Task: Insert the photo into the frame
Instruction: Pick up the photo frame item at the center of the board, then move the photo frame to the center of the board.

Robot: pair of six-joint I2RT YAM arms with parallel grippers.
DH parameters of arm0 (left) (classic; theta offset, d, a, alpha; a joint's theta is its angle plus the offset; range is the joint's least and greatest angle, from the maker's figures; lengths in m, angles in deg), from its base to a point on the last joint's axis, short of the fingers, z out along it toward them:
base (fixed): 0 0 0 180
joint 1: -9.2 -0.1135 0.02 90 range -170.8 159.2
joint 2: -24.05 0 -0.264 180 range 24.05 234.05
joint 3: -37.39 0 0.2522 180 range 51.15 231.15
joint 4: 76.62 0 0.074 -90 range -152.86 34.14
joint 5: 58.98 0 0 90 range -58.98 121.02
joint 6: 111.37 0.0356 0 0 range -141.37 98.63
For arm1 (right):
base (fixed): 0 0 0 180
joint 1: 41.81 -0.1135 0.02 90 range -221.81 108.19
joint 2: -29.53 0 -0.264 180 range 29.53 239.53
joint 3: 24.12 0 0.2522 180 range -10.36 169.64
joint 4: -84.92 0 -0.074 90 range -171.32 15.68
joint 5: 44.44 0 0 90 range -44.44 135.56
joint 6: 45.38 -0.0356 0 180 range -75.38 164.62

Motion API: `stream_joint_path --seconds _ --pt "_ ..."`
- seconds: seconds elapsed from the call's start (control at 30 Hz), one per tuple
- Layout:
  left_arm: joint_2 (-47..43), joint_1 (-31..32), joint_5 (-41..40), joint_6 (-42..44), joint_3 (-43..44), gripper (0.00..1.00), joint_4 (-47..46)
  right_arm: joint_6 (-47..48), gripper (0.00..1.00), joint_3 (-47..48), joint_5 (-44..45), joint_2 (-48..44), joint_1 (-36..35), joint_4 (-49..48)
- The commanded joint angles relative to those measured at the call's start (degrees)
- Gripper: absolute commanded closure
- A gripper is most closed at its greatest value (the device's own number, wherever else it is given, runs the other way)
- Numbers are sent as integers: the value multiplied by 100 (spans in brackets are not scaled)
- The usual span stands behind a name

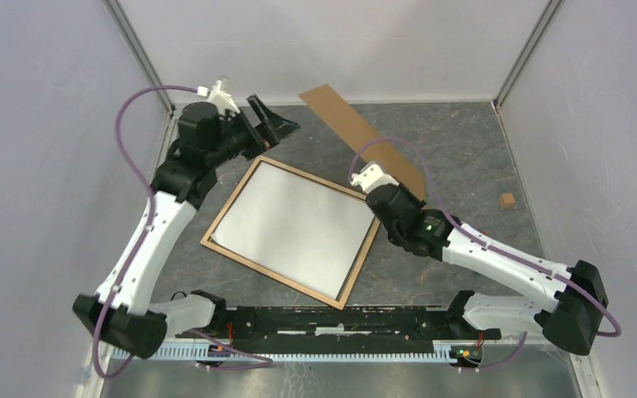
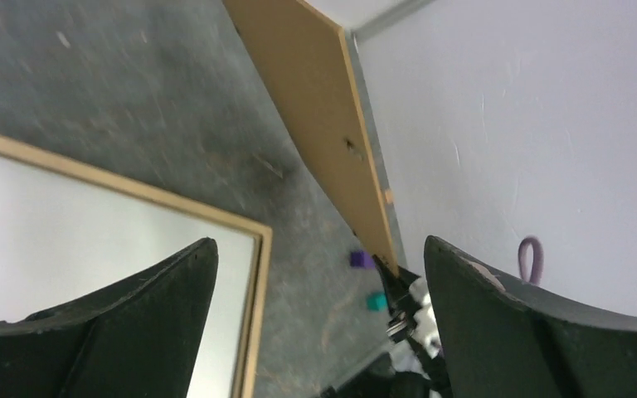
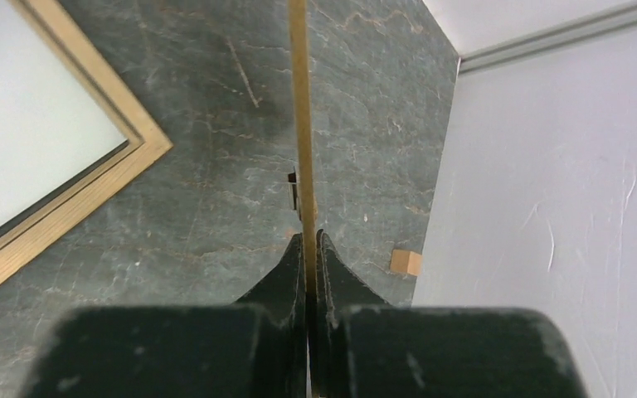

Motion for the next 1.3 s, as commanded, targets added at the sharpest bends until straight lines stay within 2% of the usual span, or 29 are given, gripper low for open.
stream_joint_path --seconds 0.0,0.17,0.37,0.5,0.7,1.03,1.13,1.2,1.27 --pt "-982 -33 -1476 1277 235 0 245 -263 100 821 -571 -141 754 191" --pt "-1593 -28 -2546 1655 -356 0 -7 -518 100 1579 -1604 -58 1541 771" --pt "-1909 -38 -2841 1839 -845 0 -251 -543 100 2629 -2737 251 2343 1517" --pt "-1950 -33 -2888 1926 -873 0 -149 -621 100 3361 -3873 465 2866 1939" --pt "-2025 27 -3196 2125 -838 0 -30 -1024 100 3381 -6008 607 3114 1692" --pt "-2194 105 -3423 2271 -785 0 50 -1572 100 3422 -8783 1174 3276 1257" --pt "-2277 135 -3391 2301 -807 1 20 -1753 100 3335 -9154 1382 3273 1054" --pt "-2266 141 -3485 2321 -862 1 -25 -1730 100 3534 -8494 1469 3297 1206" --pt "-2247 137 -3488 2332 -864 1 -20 -1762 100 3665 -8426 1480 3416 1155"
